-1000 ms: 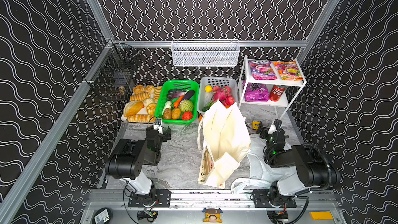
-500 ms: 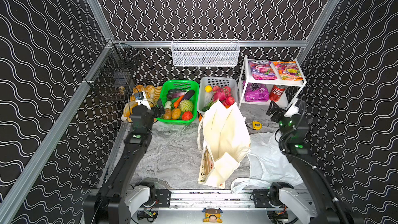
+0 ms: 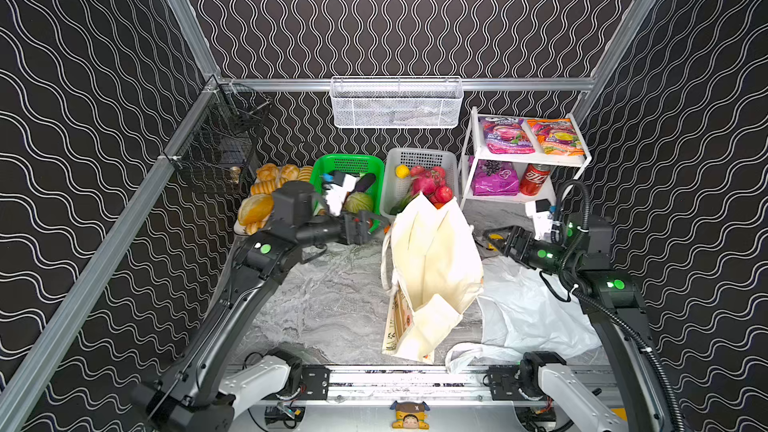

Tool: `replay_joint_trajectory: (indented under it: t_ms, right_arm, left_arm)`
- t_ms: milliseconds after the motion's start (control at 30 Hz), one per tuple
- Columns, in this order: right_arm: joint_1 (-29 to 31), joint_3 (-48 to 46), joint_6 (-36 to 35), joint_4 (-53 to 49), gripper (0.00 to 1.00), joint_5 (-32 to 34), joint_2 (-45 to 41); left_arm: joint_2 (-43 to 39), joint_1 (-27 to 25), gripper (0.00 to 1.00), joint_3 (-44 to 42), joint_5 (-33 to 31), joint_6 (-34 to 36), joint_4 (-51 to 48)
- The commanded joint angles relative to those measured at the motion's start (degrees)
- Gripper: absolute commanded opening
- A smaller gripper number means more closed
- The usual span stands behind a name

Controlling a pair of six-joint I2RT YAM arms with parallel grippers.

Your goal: Place the mixed food into the grocery bags and tie them

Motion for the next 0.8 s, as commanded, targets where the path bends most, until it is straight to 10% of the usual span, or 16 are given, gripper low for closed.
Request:
replay_joint_trajectory:
  t_ms: [0, 267, 533, 767]
  right_arm:
    - [2.7, 1.9, -2.0, -9.2, 0.79, 0.2, 1.1]
    - [12.2, 1.6, 0.3, -11.2, 0.67, 8.3, 4.0]
    - [15.5, 3.5, 1.4, -8.6, 0.09, 7.4, 7.8]
    - [20.6, 9.6, 1.6, -4.1, 0.00, 8.1, 14.6]
  left_arm:
    - [3.6, -4.7, 0.90, 3.4, -5.4, 5.1, -11.9]
    - [9.9, -11.8, 0.81, 5.6, -12.4, 5.9, -15.6]
    - [9.6, -12.3, 0.18, 3.2, -20.8, 1.1, -13.0]
    - [6.5, -12.3, 0.00, 3.8, -33.1, -0.3, -17.7]
